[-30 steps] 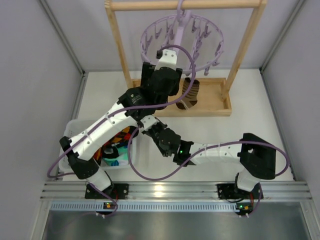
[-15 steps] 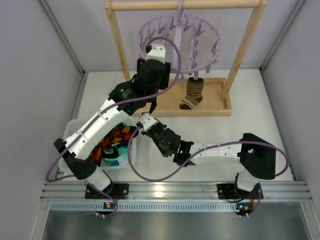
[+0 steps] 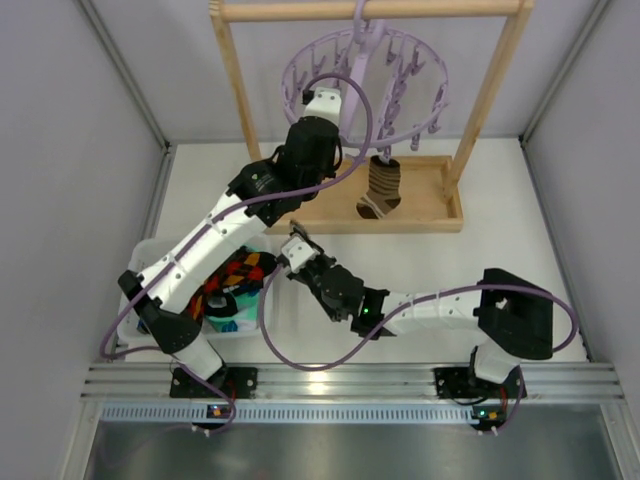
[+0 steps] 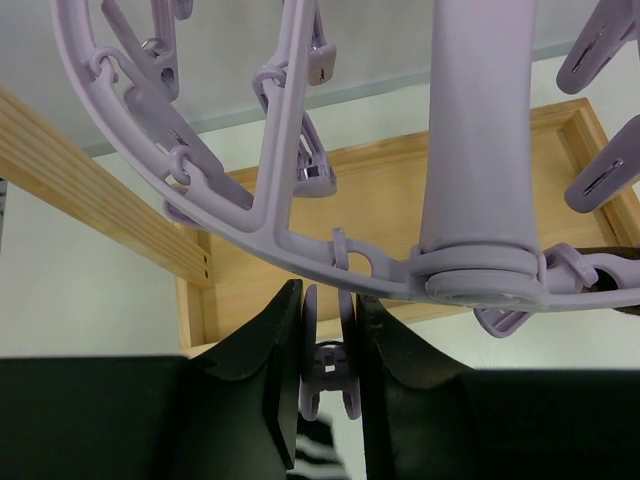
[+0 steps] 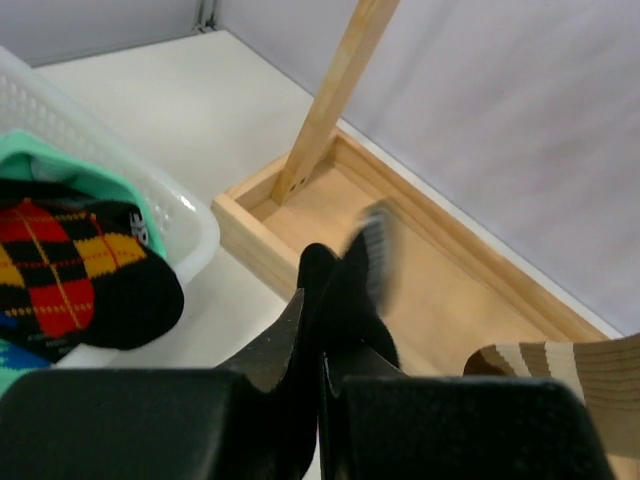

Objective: Remove the socks clipped to the hanger

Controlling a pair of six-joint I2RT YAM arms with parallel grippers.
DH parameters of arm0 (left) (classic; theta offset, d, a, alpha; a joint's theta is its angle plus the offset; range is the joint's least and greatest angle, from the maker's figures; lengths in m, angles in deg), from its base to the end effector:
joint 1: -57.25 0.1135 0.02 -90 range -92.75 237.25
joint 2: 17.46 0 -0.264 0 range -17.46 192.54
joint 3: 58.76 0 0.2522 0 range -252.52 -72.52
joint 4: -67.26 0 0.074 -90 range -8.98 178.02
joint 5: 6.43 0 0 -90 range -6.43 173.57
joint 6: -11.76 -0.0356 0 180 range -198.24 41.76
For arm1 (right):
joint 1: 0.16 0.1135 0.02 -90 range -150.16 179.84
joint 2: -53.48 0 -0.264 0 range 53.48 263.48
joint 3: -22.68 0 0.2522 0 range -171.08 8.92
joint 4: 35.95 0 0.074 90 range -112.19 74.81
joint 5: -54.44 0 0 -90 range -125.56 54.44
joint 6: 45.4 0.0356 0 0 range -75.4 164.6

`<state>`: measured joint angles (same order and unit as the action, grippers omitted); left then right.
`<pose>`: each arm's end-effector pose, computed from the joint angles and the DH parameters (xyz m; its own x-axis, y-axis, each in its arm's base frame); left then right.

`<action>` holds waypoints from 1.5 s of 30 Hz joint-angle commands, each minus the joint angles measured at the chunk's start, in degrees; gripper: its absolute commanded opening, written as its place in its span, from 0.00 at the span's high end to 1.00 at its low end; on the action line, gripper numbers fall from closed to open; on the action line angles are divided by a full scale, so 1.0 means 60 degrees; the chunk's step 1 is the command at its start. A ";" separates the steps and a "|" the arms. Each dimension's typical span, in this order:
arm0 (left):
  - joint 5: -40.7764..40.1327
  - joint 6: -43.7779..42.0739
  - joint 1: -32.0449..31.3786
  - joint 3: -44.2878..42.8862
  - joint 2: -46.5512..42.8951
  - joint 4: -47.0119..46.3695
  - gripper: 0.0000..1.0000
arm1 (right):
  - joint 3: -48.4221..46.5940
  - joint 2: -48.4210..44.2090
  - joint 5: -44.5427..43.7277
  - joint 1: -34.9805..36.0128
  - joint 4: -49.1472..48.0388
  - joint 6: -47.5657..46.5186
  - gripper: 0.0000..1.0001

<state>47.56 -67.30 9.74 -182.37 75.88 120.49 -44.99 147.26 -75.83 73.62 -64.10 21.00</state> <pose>0.2504 -0.2424 0.4641 -0.3025 0.1030 -0.9476 0.1766 0.9830 0.0504 0.1240 0.3440 0.2695 0.2302 -0.3023 -0.9250 -0.5020 0.7774 -0.3790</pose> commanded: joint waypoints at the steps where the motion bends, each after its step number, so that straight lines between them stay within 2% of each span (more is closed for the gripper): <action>1: 0.0054 -0.0065 -0.0007 -0.0224 -0.0087 -0.0059 0.85 | 0.0736 -0.0585 -0.0114 0.0287 -0.0878 0.0343 1.00; 2: 0.0040 -0.0065 -0.0007 -0.0194 -0.0131 -0.0044 0.82 | 0.0955 -0.0702 -0.0143 0.0287 -0.0997 0.0445 1.00; 5: 0.0040 0.0036 -0.0007 0.0083 -0.0438 -0.0059 0.49 | 0.1761 -0.1345 -0.0187 0.0243 -0.0882 0.1030 1.00; 6: 0.0069 0.0095 -0.0007 0.0302 -0.0555 -0.0059 0.43 | 0.1894 -0.1507 -0.0202 0.0228 -0.0794 0.1163 1.00; 8: 0.0113 0.0256 -0.0007 0.0552 -0.0935 -0.0059 0.33 | 0.2346 -0.2047 -0.0159 0.0184 -0.0618 0.1513 1.00; 11: 0.0054 0.0374 -0.0007 0.1050 -0.1507 -0.0029 0.27 | 0.2903 -0.2721 -0.0099 0.0068 -0.0384 0.1851 1.00; 13: -0.0121 0.0563 -0.0007 0.1533 -0.2105 -0.0029 0.18 | 0.3154 -0.3030 -0.0012 -0.0020 -0.0281 0.1925 1.00; 16: -0.0369 0.0943 -0.0007 0.2426 -0.3231 -0.0015 0.03 | 0.3433 -0.3587 0.1024 -0.0269 0.0245 0.1999 1.00; 17: -0.0487 0.1047 -0.0007 0.2950 -0.3585 0.0014 0.02 | 0.3448 -0.3806 0.1797 -0.0371 0.0377 0.2028 1.00; 22: -0.1131 0.1778 -0.0007 0.4579 -0.6101 0.0029 0.02 | 0.2937 -0.3970 0.3720 -0.0811 0.1402 0.1780 1.00; 28: -0.1820 0.2088 -0.0007 0.5899 -0.8346 0.0073 0.02 | 0.0931 -0.2580 0.6123 -0.0944 0.2224 0.1413 1.00; 34: -0.2084 0.1913 -0.0007 0.6061 -0.9374 0.0321 0.02 | -0.1705 -0.0252 0.8686 -0.0929 0.2224 0.1705 1.00; 38: -0.2172 0.1824 -0.0007 0.5841 -0.9609 0.0425 0.02 | -0.4438 0.2306 1.0399 -0.0900 0.2780 0.2304 1.00; 40: -0.2216 0.1795 -0.0007 0.5812 -0.9755 0.0410 0.02 | -0.5482 0.3306 1.0389 -0.0842 0.3393 0.2569 1.00; 41: -0.2216 0.1795 -0.0007 0.5812 -0.9785 0.0425 0.02 | -0.6546 0.4340 1.0331 -0.0827 0.3686 0.2628 1.00; 43: -0.2158 0.1751 -0.0007 0.5797 -0.9858 0.0410 0.02 | -0.7605 0.5632 1.0097 -0.0812 0.4259 0.2730 1.00; 45: -0.2099 0.1693 -0.0007 0.5768 -0.9859 0.0483 0.02 | -0.7918 0.6209 0.9804 -0.0783 0.4421 0.2833 1.00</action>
<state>35.45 -55.92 9.74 -146.63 17.12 122.67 -88.59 178.51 -18.22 68.46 -44.43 35.76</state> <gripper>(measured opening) 0.984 0.003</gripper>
